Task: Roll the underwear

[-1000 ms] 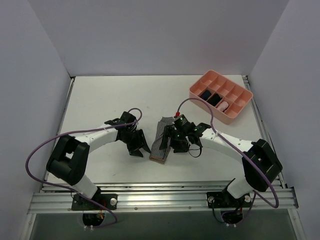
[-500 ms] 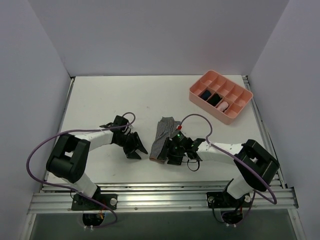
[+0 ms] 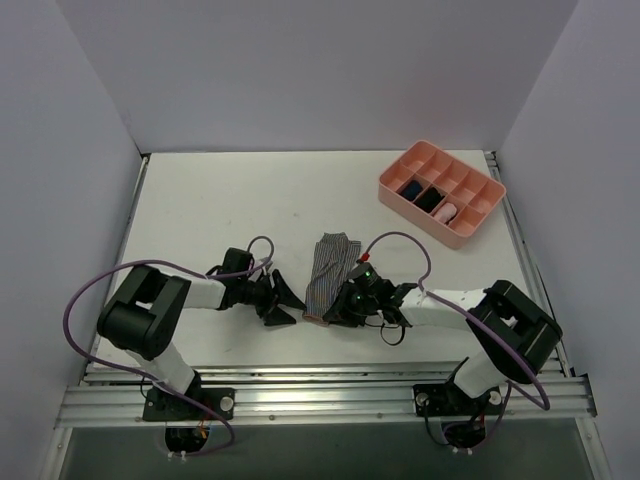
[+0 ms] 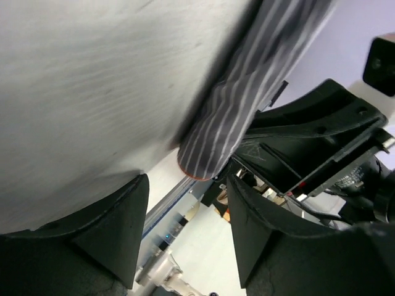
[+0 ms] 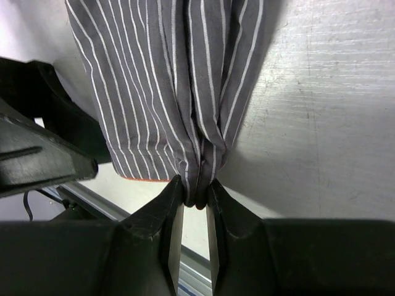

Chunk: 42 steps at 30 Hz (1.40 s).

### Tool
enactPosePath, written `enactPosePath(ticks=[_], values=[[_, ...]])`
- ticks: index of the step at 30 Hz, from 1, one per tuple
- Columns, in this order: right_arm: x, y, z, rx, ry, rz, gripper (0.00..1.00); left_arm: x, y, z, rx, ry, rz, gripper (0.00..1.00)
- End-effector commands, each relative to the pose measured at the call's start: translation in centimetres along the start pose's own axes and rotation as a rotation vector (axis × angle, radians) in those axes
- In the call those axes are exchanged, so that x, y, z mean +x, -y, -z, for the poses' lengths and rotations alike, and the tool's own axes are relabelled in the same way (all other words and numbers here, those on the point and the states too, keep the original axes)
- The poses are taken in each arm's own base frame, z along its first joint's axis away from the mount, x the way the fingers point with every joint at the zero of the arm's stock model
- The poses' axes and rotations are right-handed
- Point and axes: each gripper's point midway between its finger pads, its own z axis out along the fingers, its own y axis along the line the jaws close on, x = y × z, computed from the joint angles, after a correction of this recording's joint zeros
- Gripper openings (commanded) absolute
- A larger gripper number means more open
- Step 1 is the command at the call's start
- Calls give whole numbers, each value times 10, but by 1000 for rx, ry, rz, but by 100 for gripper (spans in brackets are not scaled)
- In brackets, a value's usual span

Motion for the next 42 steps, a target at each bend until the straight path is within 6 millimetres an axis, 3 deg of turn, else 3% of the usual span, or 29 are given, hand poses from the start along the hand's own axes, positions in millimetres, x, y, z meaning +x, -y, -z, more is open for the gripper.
enactPosePath(ticks=[1,7,14,23,28,31,37,39,40,42], values=[[-3,3,5,-9,9,33,10,-13,9,-8,76,37,-59,64],[-3,2,5,-5,-8,50,9,-19,12,-8,50,54,-136,72],[-3,2,6,-3,-6,33,10,-21,5,-14,-33,32,-153,72],[-4,-1,5,-3,0,29,10,-5,-14,-23,-80,-15,-131,70],[-5,-3,7,-12,7,18,11,1,-14,-32,-81,-33,-143,66],[-5,-4,8,-11,8,18,11,3,-12,-38,-86,-40,-146,59],[-6,-13,14,-13,11,63,14,-1,-9,-34,-109,-9,-143,14],[-7,-1,20,73,20,139,20,-2,-2,-31,-107,-5,-132,3],[-11,-17,28,64,41,190,22,-2,2,-30,-106,-7,-126,2],[-9,-7,40,148,36,300,31,1,9,-25,-116,-21,-94,2]])
